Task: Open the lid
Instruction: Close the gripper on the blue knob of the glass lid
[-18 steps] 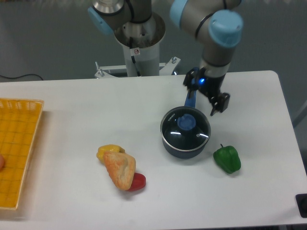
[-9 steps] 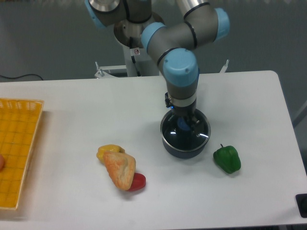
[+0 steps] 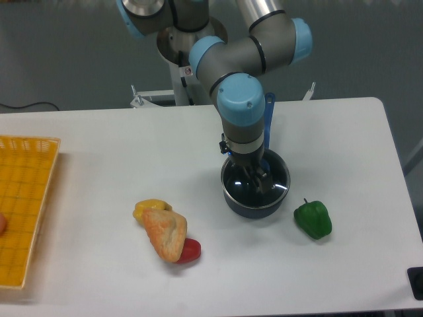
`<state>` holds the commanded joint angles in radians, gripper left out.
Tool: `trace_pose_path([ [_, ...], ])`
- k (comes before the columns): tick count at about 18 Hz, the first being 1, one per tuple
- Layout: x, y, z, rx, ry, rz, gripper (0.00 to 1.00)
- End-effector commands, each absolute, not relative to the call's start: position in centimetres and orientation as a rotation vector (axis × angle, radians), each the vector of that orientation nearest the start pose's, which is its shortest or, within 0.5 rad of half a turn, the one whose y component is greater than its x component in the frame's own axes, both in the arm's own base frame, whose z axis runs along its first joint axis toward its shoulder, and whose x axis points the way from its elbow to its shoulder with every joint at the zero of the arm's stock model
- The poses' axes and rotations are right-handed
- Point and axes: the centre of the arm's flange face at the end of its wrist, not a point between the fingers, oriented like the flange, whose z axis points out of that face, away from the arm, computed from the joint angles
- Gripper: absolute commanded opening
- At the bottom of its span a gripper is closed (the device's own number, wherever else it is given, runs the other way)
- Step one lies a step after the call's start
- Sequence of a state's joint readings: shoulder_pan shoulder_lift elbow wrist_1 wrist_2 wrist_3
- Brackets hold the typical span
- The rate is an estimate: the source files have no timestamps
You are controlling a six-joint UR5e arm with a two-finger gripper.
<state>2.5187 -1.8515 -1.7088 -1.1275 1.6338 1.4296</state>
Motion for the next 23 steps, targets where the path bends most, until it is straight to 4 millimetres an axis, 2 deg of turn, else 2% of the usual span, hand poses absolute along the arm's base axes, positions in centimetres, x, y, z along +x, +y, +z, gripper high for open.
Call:
trace_pose_path([
  [3, -40.2, 42.9, 30.8, -3.066, 0.85, 0.04, 1.0],
  [6, -41.0, 41.6, 30.3, -3.05, 0.806, 0.009, 1.0],
  [10, -41.3, 40.7, 29.7, -3.038, 0.836, -0.016, 1.0],
  [15, -41.3, 40.8, 29.6, -3.037, 0.838, -0.011, 1.0],
  [19, -41.2, 40.9, 29.6, -3.041, 0.829, -0.011, 0.93],
  [23, -41.1, 40.8, 29.4, -3.044, 0.82, -0.015, 0.93],
])
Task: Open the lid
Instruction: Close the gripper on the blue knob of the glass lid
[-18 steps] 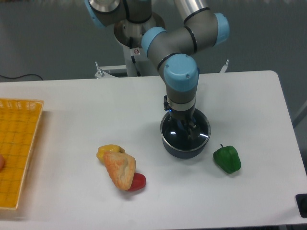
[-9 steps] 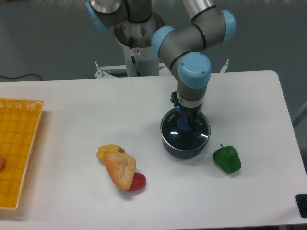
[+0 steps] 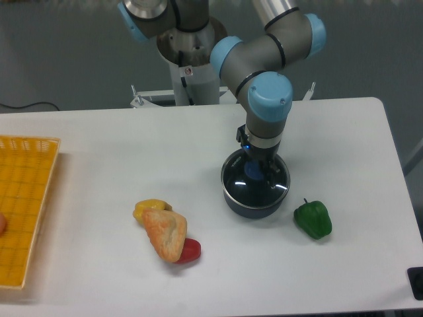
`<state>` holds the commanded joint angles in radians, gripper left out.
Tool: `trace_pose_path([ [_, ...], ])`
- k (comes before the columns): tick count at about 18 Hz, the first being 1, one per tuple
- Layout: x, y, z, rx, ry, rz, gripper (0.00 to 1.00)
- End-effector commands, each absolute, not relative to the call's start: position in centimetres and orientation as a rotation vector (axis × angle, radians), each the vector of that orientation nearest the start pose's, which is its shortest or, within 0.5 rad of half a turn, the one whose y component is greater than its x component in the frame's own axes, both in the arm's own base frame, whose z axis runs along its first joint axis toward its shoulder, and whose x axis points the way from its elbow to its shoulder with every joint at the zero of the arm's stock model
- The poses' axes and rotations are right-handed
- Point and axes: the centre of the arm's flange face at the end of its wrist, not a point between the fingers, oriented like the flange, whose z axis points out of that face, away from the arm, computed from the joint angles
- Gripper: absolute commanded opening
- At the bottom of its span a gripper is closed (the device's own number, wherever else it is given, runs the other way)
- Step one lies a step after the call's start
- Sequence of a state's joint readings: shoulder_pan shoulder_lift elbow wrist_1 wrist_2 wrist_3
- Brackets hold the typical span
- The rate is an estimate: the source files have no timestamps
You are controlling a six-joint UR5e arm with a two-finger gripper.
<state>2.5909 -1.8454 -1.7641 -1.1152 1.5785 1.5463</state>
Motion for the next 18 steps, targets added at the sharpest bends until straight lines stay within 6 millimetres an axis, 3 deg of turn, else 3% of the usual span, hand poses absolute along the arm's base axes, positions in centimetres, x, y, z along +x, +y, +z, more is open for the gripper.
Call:
trace_pose_path([
  [14, -40.56, 40.91, 28.78, -3.052, 0.804, -0.008, 0.93],
  [18, -40.65, 40.93, 28.92, -3.053, 0.81, -0.002, 0.85],
])
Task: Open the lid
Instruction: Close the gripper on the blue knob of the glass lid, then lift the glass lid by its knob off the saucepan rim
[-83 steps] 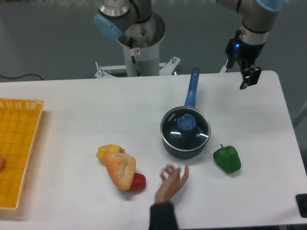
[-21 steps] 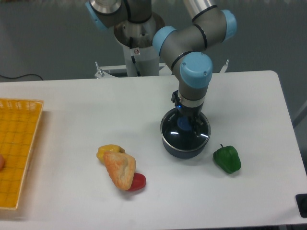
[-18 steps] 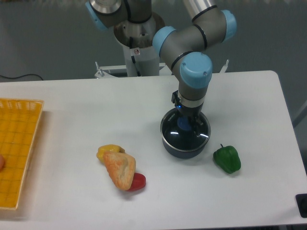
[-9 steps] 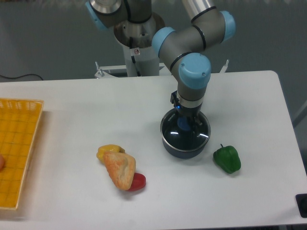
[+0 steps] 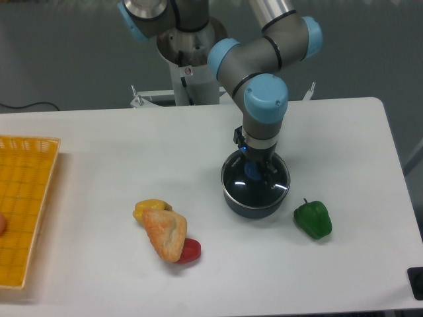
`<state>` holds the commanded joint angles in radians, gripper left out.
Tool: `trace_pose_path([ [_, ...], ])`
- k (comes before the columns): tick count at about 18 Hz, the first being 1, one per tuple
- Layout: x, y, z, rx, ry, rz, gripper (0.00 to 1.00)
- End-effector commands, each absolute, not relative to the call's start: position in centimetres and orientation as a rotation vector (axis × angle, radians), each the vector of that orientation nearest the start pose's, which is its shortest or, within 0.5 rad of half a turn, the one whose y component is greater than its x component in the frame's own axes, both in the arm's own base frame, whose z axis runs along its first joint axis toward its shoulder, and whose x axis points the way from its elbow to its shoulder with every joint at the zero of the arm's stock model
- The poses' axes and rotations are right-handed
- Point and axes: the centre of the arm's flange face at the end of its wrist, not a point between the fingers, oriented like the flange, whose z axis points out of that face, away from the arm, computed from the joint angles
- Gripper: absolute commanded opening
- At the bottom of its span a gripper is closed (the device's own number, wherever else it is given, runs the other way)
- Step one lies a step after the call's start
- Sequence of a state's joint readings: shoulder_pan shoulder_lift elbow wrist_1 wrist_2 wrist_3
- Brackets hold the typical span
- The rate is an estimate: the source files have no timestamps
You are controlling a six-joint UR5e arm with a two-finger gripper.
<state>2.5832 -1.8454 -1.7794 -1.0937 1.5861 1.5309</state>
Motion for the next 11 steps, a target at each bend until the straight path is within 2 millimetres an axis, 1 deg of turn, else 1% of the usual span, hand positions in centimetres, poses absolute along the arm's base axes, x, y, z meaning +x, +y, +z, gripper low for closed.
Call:
trace_pose_path([
  [1, -40.65, 40.93, 28.92, -3.052, 0.812, -0.002, 0.82],
  [3, -40.66, 40.92, 28.92, -3.052, 0.817, -0.001, 0.73],
  [4, -40.67, 40.91, 28.82, -3.054, 0.818, -0.005, 0.71],
  [6, -40.69, 40.92, 28.97, -3.055, 0.813, -0.001, 0.7],
  [8, -40.76, 41.05, 29.09, -3.056, 0.811, 0.005, 0.56],
  [9, -40.88, 41.11, 29.19, -3.057, 0.811, 0.008, 0.47],
  [10, -40.89, 41.11, 29.33, -3.056, 0.811, 0.01, 0.44],
  [11, -40.97, 41.14, 29.37, -3.058, 0.811, 0.011, 0.44],
])
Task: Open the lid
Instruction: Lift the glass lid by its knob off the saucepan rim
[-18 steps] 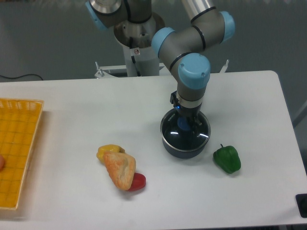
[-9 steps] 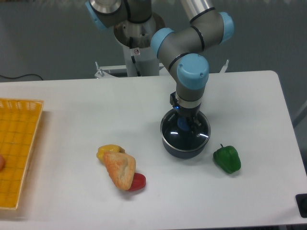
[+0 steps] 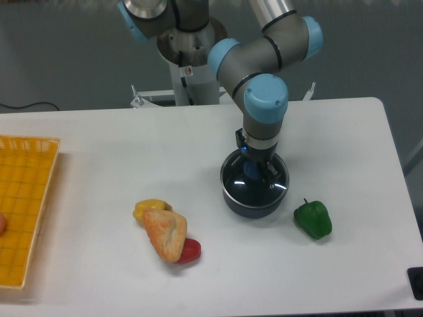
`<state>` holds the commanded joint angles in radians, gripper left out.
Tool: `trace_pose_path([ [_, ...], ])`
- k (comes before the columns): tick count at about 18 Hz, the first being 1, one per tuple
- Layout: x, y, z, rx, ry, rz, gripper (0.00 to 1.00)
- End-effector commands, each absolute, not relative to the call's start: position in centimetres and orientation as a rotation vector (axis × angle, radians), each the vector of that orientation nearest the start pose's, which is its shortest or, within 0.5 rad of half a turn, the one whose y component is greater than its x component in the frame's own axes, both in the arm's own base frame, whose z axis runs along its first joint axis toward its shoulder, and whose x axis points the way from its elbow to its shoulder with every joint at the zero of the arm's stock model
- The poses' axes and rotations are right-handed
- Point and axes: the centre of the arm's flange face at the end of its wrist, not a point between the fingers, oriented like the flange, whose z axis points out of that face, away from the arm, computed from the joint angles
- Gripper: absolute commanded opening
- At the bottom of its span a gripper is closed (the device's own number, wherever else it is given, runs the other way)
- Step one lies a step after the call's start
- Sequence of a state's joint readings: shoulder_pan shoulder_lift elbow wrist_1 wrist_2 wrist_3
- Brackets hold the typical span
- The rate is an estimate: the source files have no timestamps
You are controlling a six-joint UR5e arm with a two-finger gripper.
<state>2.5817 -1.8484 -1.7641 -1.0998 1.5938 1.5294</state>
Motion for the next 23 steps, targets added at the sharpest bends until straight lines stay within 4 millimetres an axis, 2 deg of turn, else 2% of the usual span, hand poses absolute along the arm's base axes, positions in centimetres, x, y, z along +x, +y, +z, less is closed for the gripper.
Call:
trace_pose_path([
  [8, -41.6, 41.3, 30.5, -3.054, 0.807, 0.028, 0.44],
  [13, -42.7, 42.0, 33.2, -3.06, 0.797, 0.005, 0.44],
  [23, -45.1, 44.3, 35.9, -3.036, 0.555, 0.076, 0.44],
])
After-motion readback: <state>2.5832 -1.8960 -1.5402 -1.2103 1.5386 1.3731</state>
